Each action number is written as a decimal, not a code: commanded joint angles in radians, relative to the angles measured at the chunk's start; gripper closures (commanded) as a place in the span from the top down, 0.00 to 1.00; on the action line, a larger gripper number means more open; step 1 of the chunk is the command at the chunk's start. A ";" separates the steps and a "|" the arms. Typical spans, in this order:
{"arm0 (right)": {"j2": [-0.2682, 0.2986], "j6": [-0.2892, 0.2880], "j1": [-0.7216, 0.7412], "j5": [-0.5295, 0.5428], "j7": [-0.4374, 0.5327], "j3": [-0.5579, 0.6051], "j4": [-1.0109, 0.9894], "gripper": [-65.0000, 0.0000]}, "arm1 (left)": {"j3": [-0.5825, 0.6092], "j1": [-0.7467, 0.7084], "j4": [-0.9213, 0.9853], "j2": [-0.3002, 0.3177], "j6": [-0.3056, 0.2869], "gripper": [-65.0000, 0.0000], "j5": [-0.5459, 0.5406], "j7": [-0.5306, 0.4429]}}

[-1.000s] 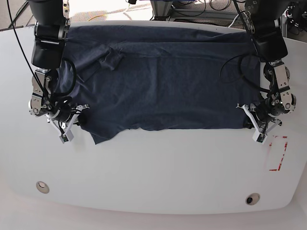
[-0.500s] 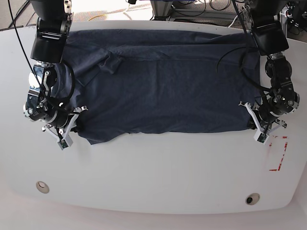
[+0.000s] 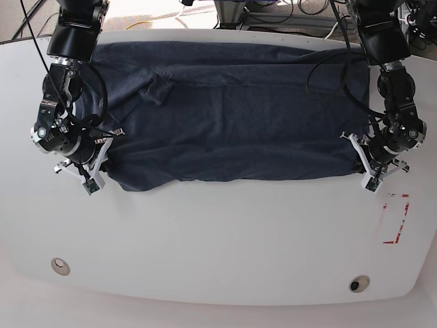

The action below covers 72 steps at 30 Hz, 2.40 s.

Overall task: Layout the t-shirt on the table in an organized manner, then fold the t-shirt properly
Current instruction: 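Lift the hem with both grippers and fold it toward the collar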

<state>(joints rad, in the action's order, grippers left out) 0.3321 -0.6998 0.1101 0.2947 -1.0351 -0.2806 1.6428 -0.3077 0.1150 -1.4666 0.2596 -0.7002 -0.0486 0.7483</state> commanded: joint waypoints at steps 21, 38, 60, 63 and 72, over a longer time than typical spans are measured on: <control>0.012 0.002 -0.103 0.008 -0.138 -0.007 0.228 0.00 | -0.006 -0.104 -0.165 0.053 0.002 0.00 -0.009 0.078; 0.012 0.002 -0.250 0.013 -0.150 -0.068 0.291 0.00 | -0.104 -0.223 -0.260 0.070 0.002 0.00 -0.004 0.149; 0.014 0.002 -0.347 0.010 -0.152 -0.084 0.305 0.00 | -0.123 -0.355 -0.260 0.117 0.002 0.31 -0.006 0.150; 0.014 0.002 -0.350 0.008 -0.152 -0.084 0.305 0.01 | -0.124 -0.367 -0.260 0.119 0.002 0.45 -0.006 0.150; 0.017 0.002 -0.362 0.008 -0.152 -0.084 0.304 0.49 | -0.123 -0.387 -0.254 0.139 0.002 0.71 -0.003 0.150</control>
<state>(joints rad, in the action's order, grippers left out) 0.3279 -0.6994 -0.2508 0.3073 -1.1904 -0.3546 1.9297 -0.4229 -0.2714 -1.7081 0.3618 -0.7074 -0.0593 0.9005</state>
